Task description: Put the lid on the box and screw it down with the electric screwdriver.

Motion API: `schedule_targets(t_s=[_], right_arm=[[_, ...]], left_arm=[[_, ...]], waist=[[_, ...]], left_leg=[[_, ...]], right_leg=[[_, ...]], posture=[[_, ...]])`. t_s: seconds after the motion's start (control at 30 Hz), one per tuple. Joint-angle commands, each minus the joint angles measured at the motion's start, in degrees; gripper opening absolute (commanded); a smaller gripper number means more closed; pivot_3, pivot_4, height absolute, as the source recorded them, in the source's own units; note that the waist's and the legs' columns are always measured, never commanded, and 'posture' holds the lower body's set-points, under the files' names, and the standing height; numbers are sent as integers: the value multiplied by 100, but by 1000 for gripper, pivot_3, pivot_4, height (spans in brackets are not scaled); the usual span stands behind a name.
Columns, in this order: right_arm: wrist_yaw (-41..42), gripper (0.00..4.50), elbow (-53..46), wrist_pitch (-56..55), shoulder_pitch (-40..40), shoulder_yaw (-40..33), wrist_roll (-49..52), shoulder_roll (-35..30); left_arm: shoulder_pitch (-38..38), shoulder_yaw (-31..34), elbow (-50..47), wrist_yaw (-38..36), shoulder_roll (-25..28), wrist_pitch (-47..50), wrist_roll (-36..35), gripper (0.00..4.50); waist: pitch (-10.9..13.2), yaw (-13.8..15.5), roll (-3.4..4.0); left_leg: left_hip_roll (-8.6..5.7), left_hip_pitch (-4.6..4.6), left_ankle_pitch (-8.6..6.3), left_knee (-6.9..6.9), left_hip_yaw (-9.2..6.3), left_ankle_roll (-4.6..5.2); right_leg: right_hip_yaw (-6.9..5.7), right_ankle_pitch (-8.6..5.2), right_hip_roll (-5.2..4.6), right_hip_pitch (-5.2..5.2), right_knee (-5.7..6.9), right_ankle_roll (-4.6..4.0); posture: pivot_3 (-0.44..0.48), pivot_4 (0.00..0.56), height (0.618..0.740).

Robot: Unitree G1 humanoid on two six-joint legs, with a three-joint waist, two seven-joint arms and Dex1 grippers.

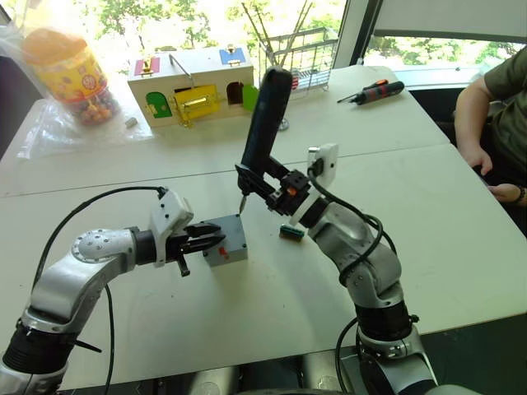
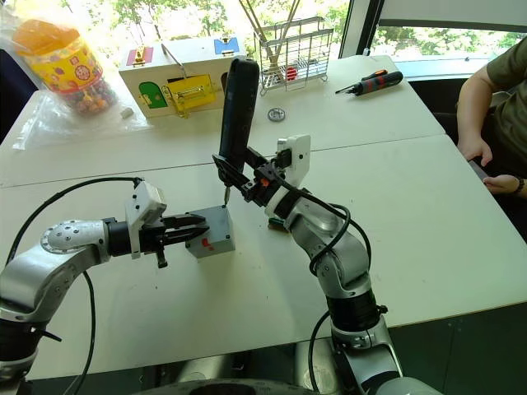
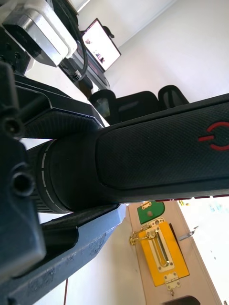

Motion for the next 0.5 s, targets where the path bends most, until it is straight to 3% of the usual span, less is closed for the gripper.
schedule_targets(t_s=[0.03, 0.5], right_arm=[[95, 1697, -120, -287, -74, 74, -10, 109], [97, 1697, -153, -384, -192, -65, 73, 172]], left_arm=[[30, -86, 70, -22, 30, -2, 124, 986], [108, -159, 117, -74, 20, -113, 329, 986]], waist=[[0, -1, 0], [0, -3, 0]], left_leg=[[0, 1, 0, 0, 0, 0], [0, 6, 0, -2, 0, 0]], right_leg=[[0, 0, 0, 1, 0, 0], [0, 0, 0, 4, 0, 0]], posture=[[0, 150, 740], [0, 150, 740]])
